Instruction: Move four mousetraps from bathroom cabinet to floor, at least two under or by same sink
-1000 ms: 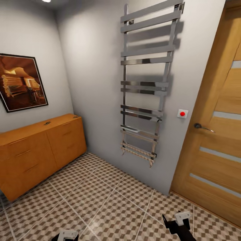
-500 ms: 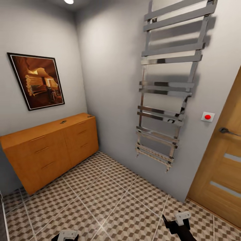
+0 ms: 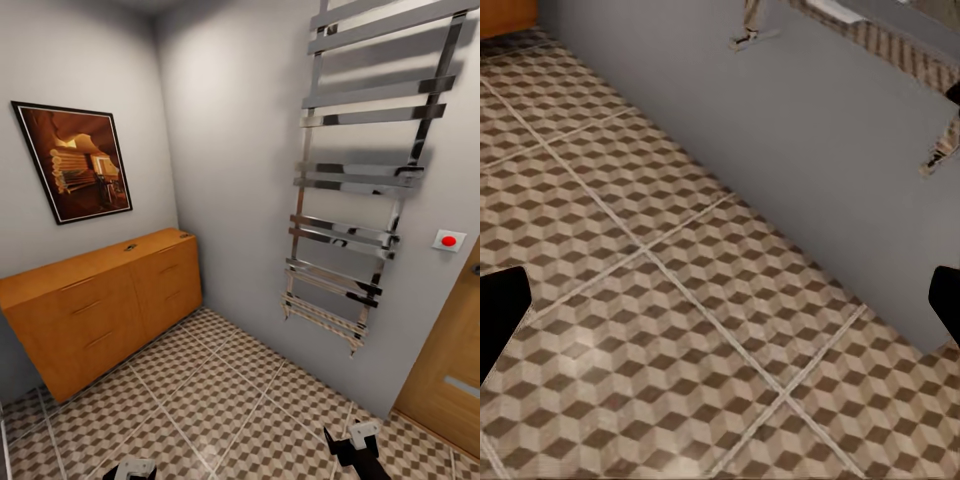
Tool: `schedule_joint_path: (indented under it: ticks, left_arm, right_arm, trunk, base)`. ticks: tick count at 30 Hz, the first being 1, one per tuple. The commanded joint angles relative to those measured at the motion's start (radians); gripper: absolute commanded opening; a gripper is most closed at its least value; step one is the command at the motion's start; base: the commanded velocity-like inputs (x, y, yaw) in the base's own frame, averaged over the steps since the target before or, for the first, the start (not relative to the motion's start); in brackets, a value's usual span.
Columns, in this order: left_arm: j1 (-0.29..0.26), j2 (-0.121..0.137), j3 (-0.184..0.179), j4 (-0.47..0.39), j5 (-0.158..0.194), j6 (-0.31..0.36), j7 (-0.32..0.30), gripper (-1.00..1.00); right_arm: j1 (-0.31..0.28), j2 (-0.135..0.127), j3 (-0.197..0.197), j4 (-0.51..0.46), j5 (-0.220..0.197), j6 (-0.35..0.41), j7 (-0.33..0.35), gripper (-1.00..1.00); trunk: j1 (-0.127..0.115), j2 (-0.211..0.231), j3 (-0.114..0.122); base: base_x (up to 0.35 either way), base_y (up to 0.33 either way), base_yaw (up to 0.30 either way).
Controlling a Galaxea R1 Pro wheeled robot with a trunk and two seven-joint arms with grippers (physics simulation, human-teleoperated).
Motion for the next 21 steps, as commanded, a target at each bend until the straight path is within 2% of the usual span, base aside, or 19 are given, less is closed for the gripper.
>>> schedule_joint_path:
  ticks: [1, 21]
  left_arm:
    - [-0.001, 0.000, -0.004, 0.004, 0.010, -0.005, -0.008, 1.00]
    - [-0.001, -0.001, -0.004, 0.004, 0.010, -0.005, -0.008, 1.00]
  right_arm:
    - [-0.001, 0.000, 0.002, 0.001, -0.005, -0.004, 0.005, 1.00]
    - [-0.001, -0.001, 0.003, 0.001, -0.004, -0.004, 0.006, 1.00]
  trunk:
    - [0.001, -0.001, -0.001]
    - [0.001, -0.001, -0.001]
  base:
    - [0.272, 0.165, 0.000]
    - [0.272, 0.165, 0.000]
